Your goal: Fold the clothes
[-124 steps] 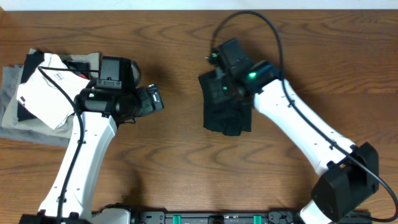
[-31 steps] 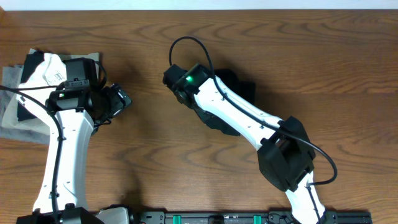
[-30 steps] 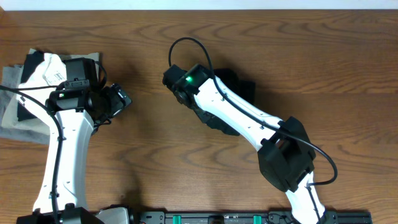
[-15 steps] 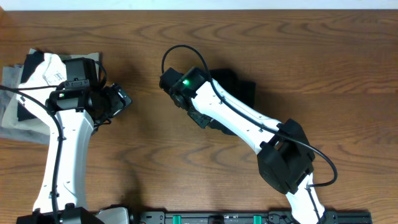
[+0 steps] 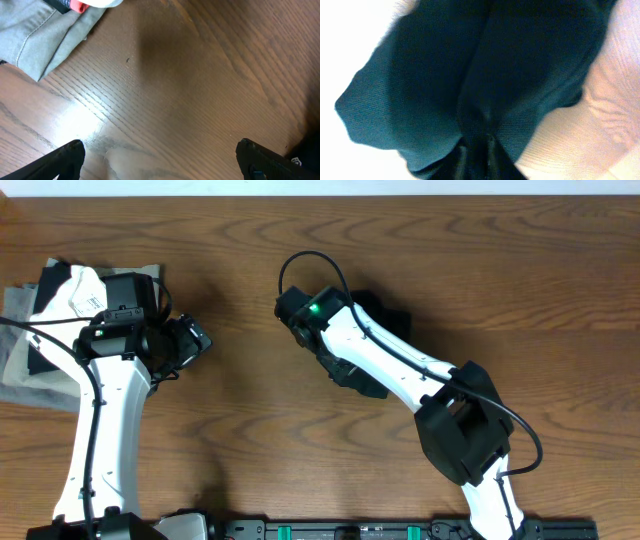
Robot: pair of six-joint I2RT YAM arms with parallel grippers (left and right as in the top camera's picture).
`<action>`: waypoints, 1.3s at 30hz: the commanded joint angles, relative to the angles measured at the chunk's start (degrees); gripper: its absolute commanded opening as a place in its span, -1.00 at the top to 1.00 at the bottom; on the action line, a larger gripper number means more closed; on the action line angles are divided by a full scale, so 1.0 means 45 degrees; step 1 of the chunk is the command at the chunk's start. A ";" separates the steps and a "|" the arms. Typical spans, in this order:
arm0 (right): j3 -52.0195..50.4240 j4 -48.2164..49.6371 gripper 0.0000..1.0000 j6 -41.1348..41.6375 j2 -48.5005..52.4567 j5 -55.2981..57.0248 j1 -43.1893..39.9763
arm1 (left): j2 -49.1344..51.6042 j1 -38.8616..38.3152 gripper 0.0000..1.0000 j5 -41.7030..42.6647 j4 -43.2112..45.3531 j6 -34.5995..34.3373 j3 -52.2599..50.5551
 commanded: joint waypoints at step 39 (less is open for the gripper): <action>0.0073 -0.4784 0.28 0.5314 -0.1749 -0.1719 -0.1758 | 0.0146 0.0029 -0.96 -0.0189 0.0049 -0.0126 0.0000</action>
